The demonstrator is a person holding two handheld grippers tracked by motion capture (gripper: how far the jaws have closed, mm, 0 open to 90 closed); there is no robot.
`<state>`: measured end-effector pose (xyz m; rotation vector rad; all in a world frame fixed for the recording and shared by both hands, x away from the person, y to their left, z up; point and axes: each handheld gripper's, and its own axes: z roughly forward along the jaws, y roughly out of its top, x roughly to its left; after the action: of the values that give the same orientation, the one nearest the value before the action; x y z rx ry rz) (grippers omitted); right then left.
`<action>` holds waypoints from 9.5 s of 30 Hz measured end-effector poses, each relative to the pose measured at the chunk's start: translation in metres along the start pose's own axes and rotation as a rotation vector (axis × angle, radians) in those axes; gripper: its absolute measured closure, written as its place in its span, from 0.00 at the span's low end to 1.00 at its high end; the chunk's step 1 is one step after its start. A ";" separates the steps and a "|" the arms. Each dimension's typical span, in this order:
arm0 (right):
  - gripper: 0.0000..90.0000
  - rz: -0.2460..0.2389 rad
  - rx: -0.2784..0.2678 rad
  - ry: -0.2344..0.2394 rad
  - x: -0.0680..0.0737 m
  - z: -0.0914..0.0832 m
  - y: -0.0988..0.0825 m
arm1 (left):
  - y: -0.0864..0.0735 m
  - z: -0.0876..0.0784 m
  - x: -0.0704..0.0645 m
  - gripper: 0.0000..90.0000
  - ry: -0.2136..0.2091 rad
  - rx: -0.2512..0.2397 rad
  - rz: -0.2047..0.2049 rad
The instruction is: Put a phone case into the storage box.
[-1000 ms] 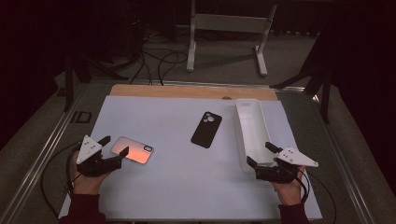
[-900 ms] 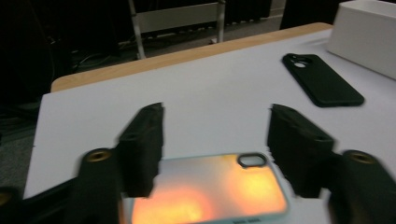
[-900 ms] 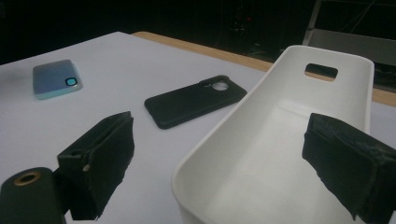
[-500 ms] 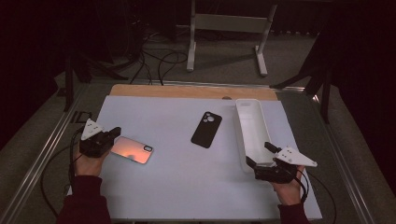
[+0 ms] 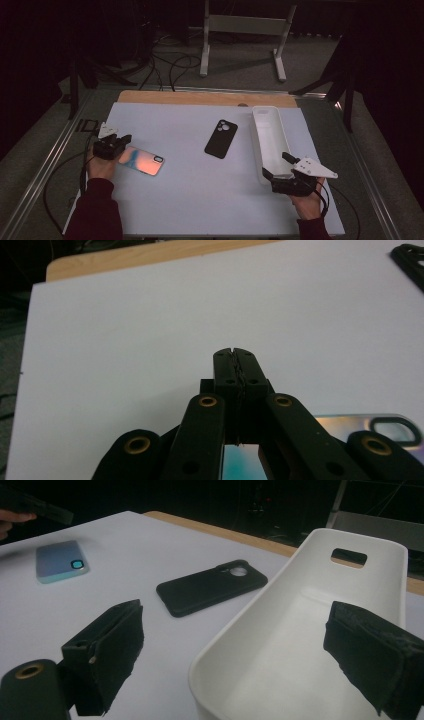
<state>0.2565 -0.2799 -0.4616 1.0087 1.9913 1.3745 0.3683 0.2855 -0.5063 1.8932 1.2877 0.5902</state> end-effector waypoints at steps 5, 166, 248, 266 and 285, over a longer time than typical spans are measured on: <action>0.10 0.000 0.000 -0.001 0.000 0.000 0.000 | -0.003 0.013 0.004 1.00 -0.007 0.043 -0.015; 0.10 0.002 -0.053 -0.031 -0.008 -0.007 0.001 | -0.034 -0.021 -0.117 0.19 -0.222 0.445 0.291; 0.09 0.074 -0.047 0.130 0.006 0.028 0.056 | 0.083 -0.023 -0.220 0.19 -0.220 -0.142 0.465; 0.09 0.104 -0.049 0.213 0.015 0.050 0.072 | 0.091 -0.021 -0.250 0.19 -0.261 -0.163 0.526; 0.38 0.219 0.006 0.291 0.030 0.072 0.083 | 0.093 -0.026 -0.271 0.19 -0.305 -0.211 0.543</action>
<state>0.3165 -0.1984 -0.4091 1.1083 2.1408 1.7182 0.2982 0.0250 -0.4065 2.0554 0.4919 0.6453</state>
